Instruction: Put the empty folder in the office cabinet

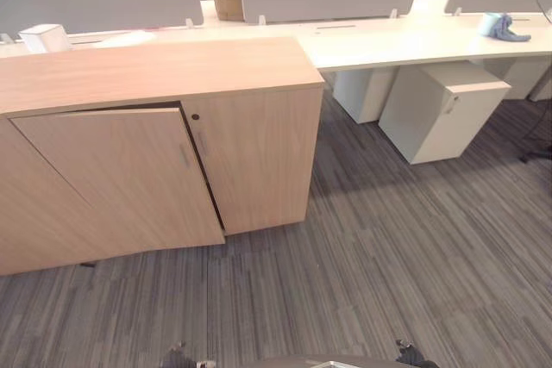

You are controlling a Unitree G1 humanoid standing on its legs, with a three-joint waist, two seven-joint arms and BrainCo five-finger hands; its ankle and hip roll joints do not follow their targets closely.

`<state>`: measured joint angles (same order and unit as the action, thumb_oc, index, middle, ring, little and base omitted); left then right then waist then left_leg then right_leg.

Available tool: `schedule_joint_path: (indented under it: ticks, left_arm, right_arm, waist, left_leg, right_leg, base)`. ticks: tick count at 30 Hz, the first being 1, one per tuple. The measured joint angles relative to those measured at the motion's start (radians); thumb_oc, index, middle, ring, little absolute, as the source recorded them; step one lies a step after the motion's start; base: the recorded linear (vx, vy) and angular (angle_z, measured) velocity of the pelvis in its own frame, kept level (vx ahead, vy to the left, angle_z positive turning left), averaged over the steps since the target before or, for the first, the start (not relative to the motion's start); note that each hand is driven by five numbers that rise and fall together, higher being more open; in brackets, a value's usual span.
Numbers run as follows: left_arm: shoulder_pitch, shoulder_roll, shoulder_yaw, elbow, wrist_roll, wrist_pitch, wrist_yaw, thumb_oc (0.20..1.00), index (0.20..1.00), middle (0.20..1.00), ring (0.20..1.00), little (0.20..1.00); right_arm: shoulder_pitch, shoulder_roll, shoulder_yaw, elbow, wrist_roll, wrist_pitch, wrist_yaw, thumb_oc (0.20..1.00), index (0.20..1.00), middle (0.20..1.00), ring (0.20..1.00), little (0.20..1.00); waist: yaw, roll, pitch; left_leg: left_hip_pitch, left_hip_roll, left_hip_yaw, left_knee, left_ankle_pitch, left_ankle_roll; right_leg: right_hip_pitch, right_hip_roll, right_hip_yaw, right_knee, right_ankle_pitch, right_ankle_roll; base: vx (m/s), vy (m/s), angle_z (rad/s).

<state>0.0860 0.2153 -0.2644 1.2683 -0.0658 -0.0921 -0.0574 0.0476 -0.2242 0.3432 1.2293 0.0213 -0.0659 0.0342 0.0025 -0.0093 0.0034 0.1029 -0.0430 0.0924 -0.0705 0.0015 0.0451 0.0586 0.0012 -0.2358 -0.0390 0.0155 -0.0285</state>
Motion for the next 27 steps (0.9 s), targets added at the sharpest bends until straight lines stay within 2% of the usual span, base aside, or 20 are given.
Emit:
schedule_joint_path:
  ticks: [2, 9, 16, 23, 27]
  left_arm:
    - [0.003, 0.000, 0.000, 0.009, 0.013, 0.000, 0.000, 1.000, 1.000, 1.000, 1.000, 1.000]
    - [-0.006, 0.000, 0.000, 0.019, 0.033, 0.000, 0.000, 1.000, 1.000, 1.000, 1.000, 1.000]
    - [-0.007, 0.002, 0.001, 0.058, 0.075, 0.004, 0.001, 1.000, 1.000, 1.000, 1.000, 1.000]
    - [-0.002, -0.001, 0.071, 0.065, 0.069, 0.007, 0.004, 1.000, 1.000, 1.000, 1.000, 1.000]
    - [-0.006, -0.002, 0.068, 0.061, 0.069, 0.007, 0.007, 1.000, 1.000, 1.000, 1.000, 1.000]
  right_arm:
    - [-0.007, 0.001, 0.000, 0.000, 0.000, 0.000, 0.000, 1.000, 1.000, 1.000, 1.000, 1.000]
    - [-0.022, 0.001, 0.000, 0.000, 0.001, 0.000, 0.002, 1.000, 1.000, 1.000, 1.000, 1.000]
    - [-0.016, 0.000, 0.000, 0.001, 0.000, 0.007, 0.017, 1.000, 1.000, 1.000, 1.000, 1.000]
    - [-0.017, 0.001, 0.000, 0.000, 0.000, 0.007, 0.021, 1.000, 1.000, 1.000, 1.000, 1.000]
    - [-0.018, 0.001, 0.000, 0.000, 0.000, 0.007, 0.021, 1.000, 1.000, 1.000, 1.000, 1.000]
  waist:
    - [0.013, 0.004, 0.003]
    - [0.011, 0.012, 0.012]
    - [0.008, 0.022, 0.028]
    - [0.018, 0.015, 0.024]
    - [0.028, 0.013, 0.023]
  left_leg:
    - [0.011, 0.000, -0.007, 0.001, 0.000, 0.000]
    - [0.010, -0.001, -0.018, 0.002, -0.012, -0.014]
    - [0.010, 0.000, -0.018, -0.011, -0.016, -0.009]
    - [0.011, 0.001, -0.024, -0.010, -0.015, -0.011]
    - [0.013, 0.001, -0.028, 0.000, -0.010, -0.008]
  right_leg:
    - [0.012, 0.001, -0.001, -0.008, -0.002, -0.002]
    - [0.019, 0.000, 0.000, -0.008, -0.007, 0.000]
    - [0.011, 0.000, 0.003, 0.002, -0.013, 0.004]
    - [0.015, 0.001, -0.003, 0.003, -0.015, -0.001]
    - [0.020, 0.000, -0.011, 0.001, -0.016, -0.003]
  base:
    - [0.01, 0.007, 0.06]
    - [0.00, 0.002, 0.01]
    - [0.00, 0.004, -0.01]
    - [0.01, -0.002, 0.02]
    - [0.01, -0.003, 0.03]
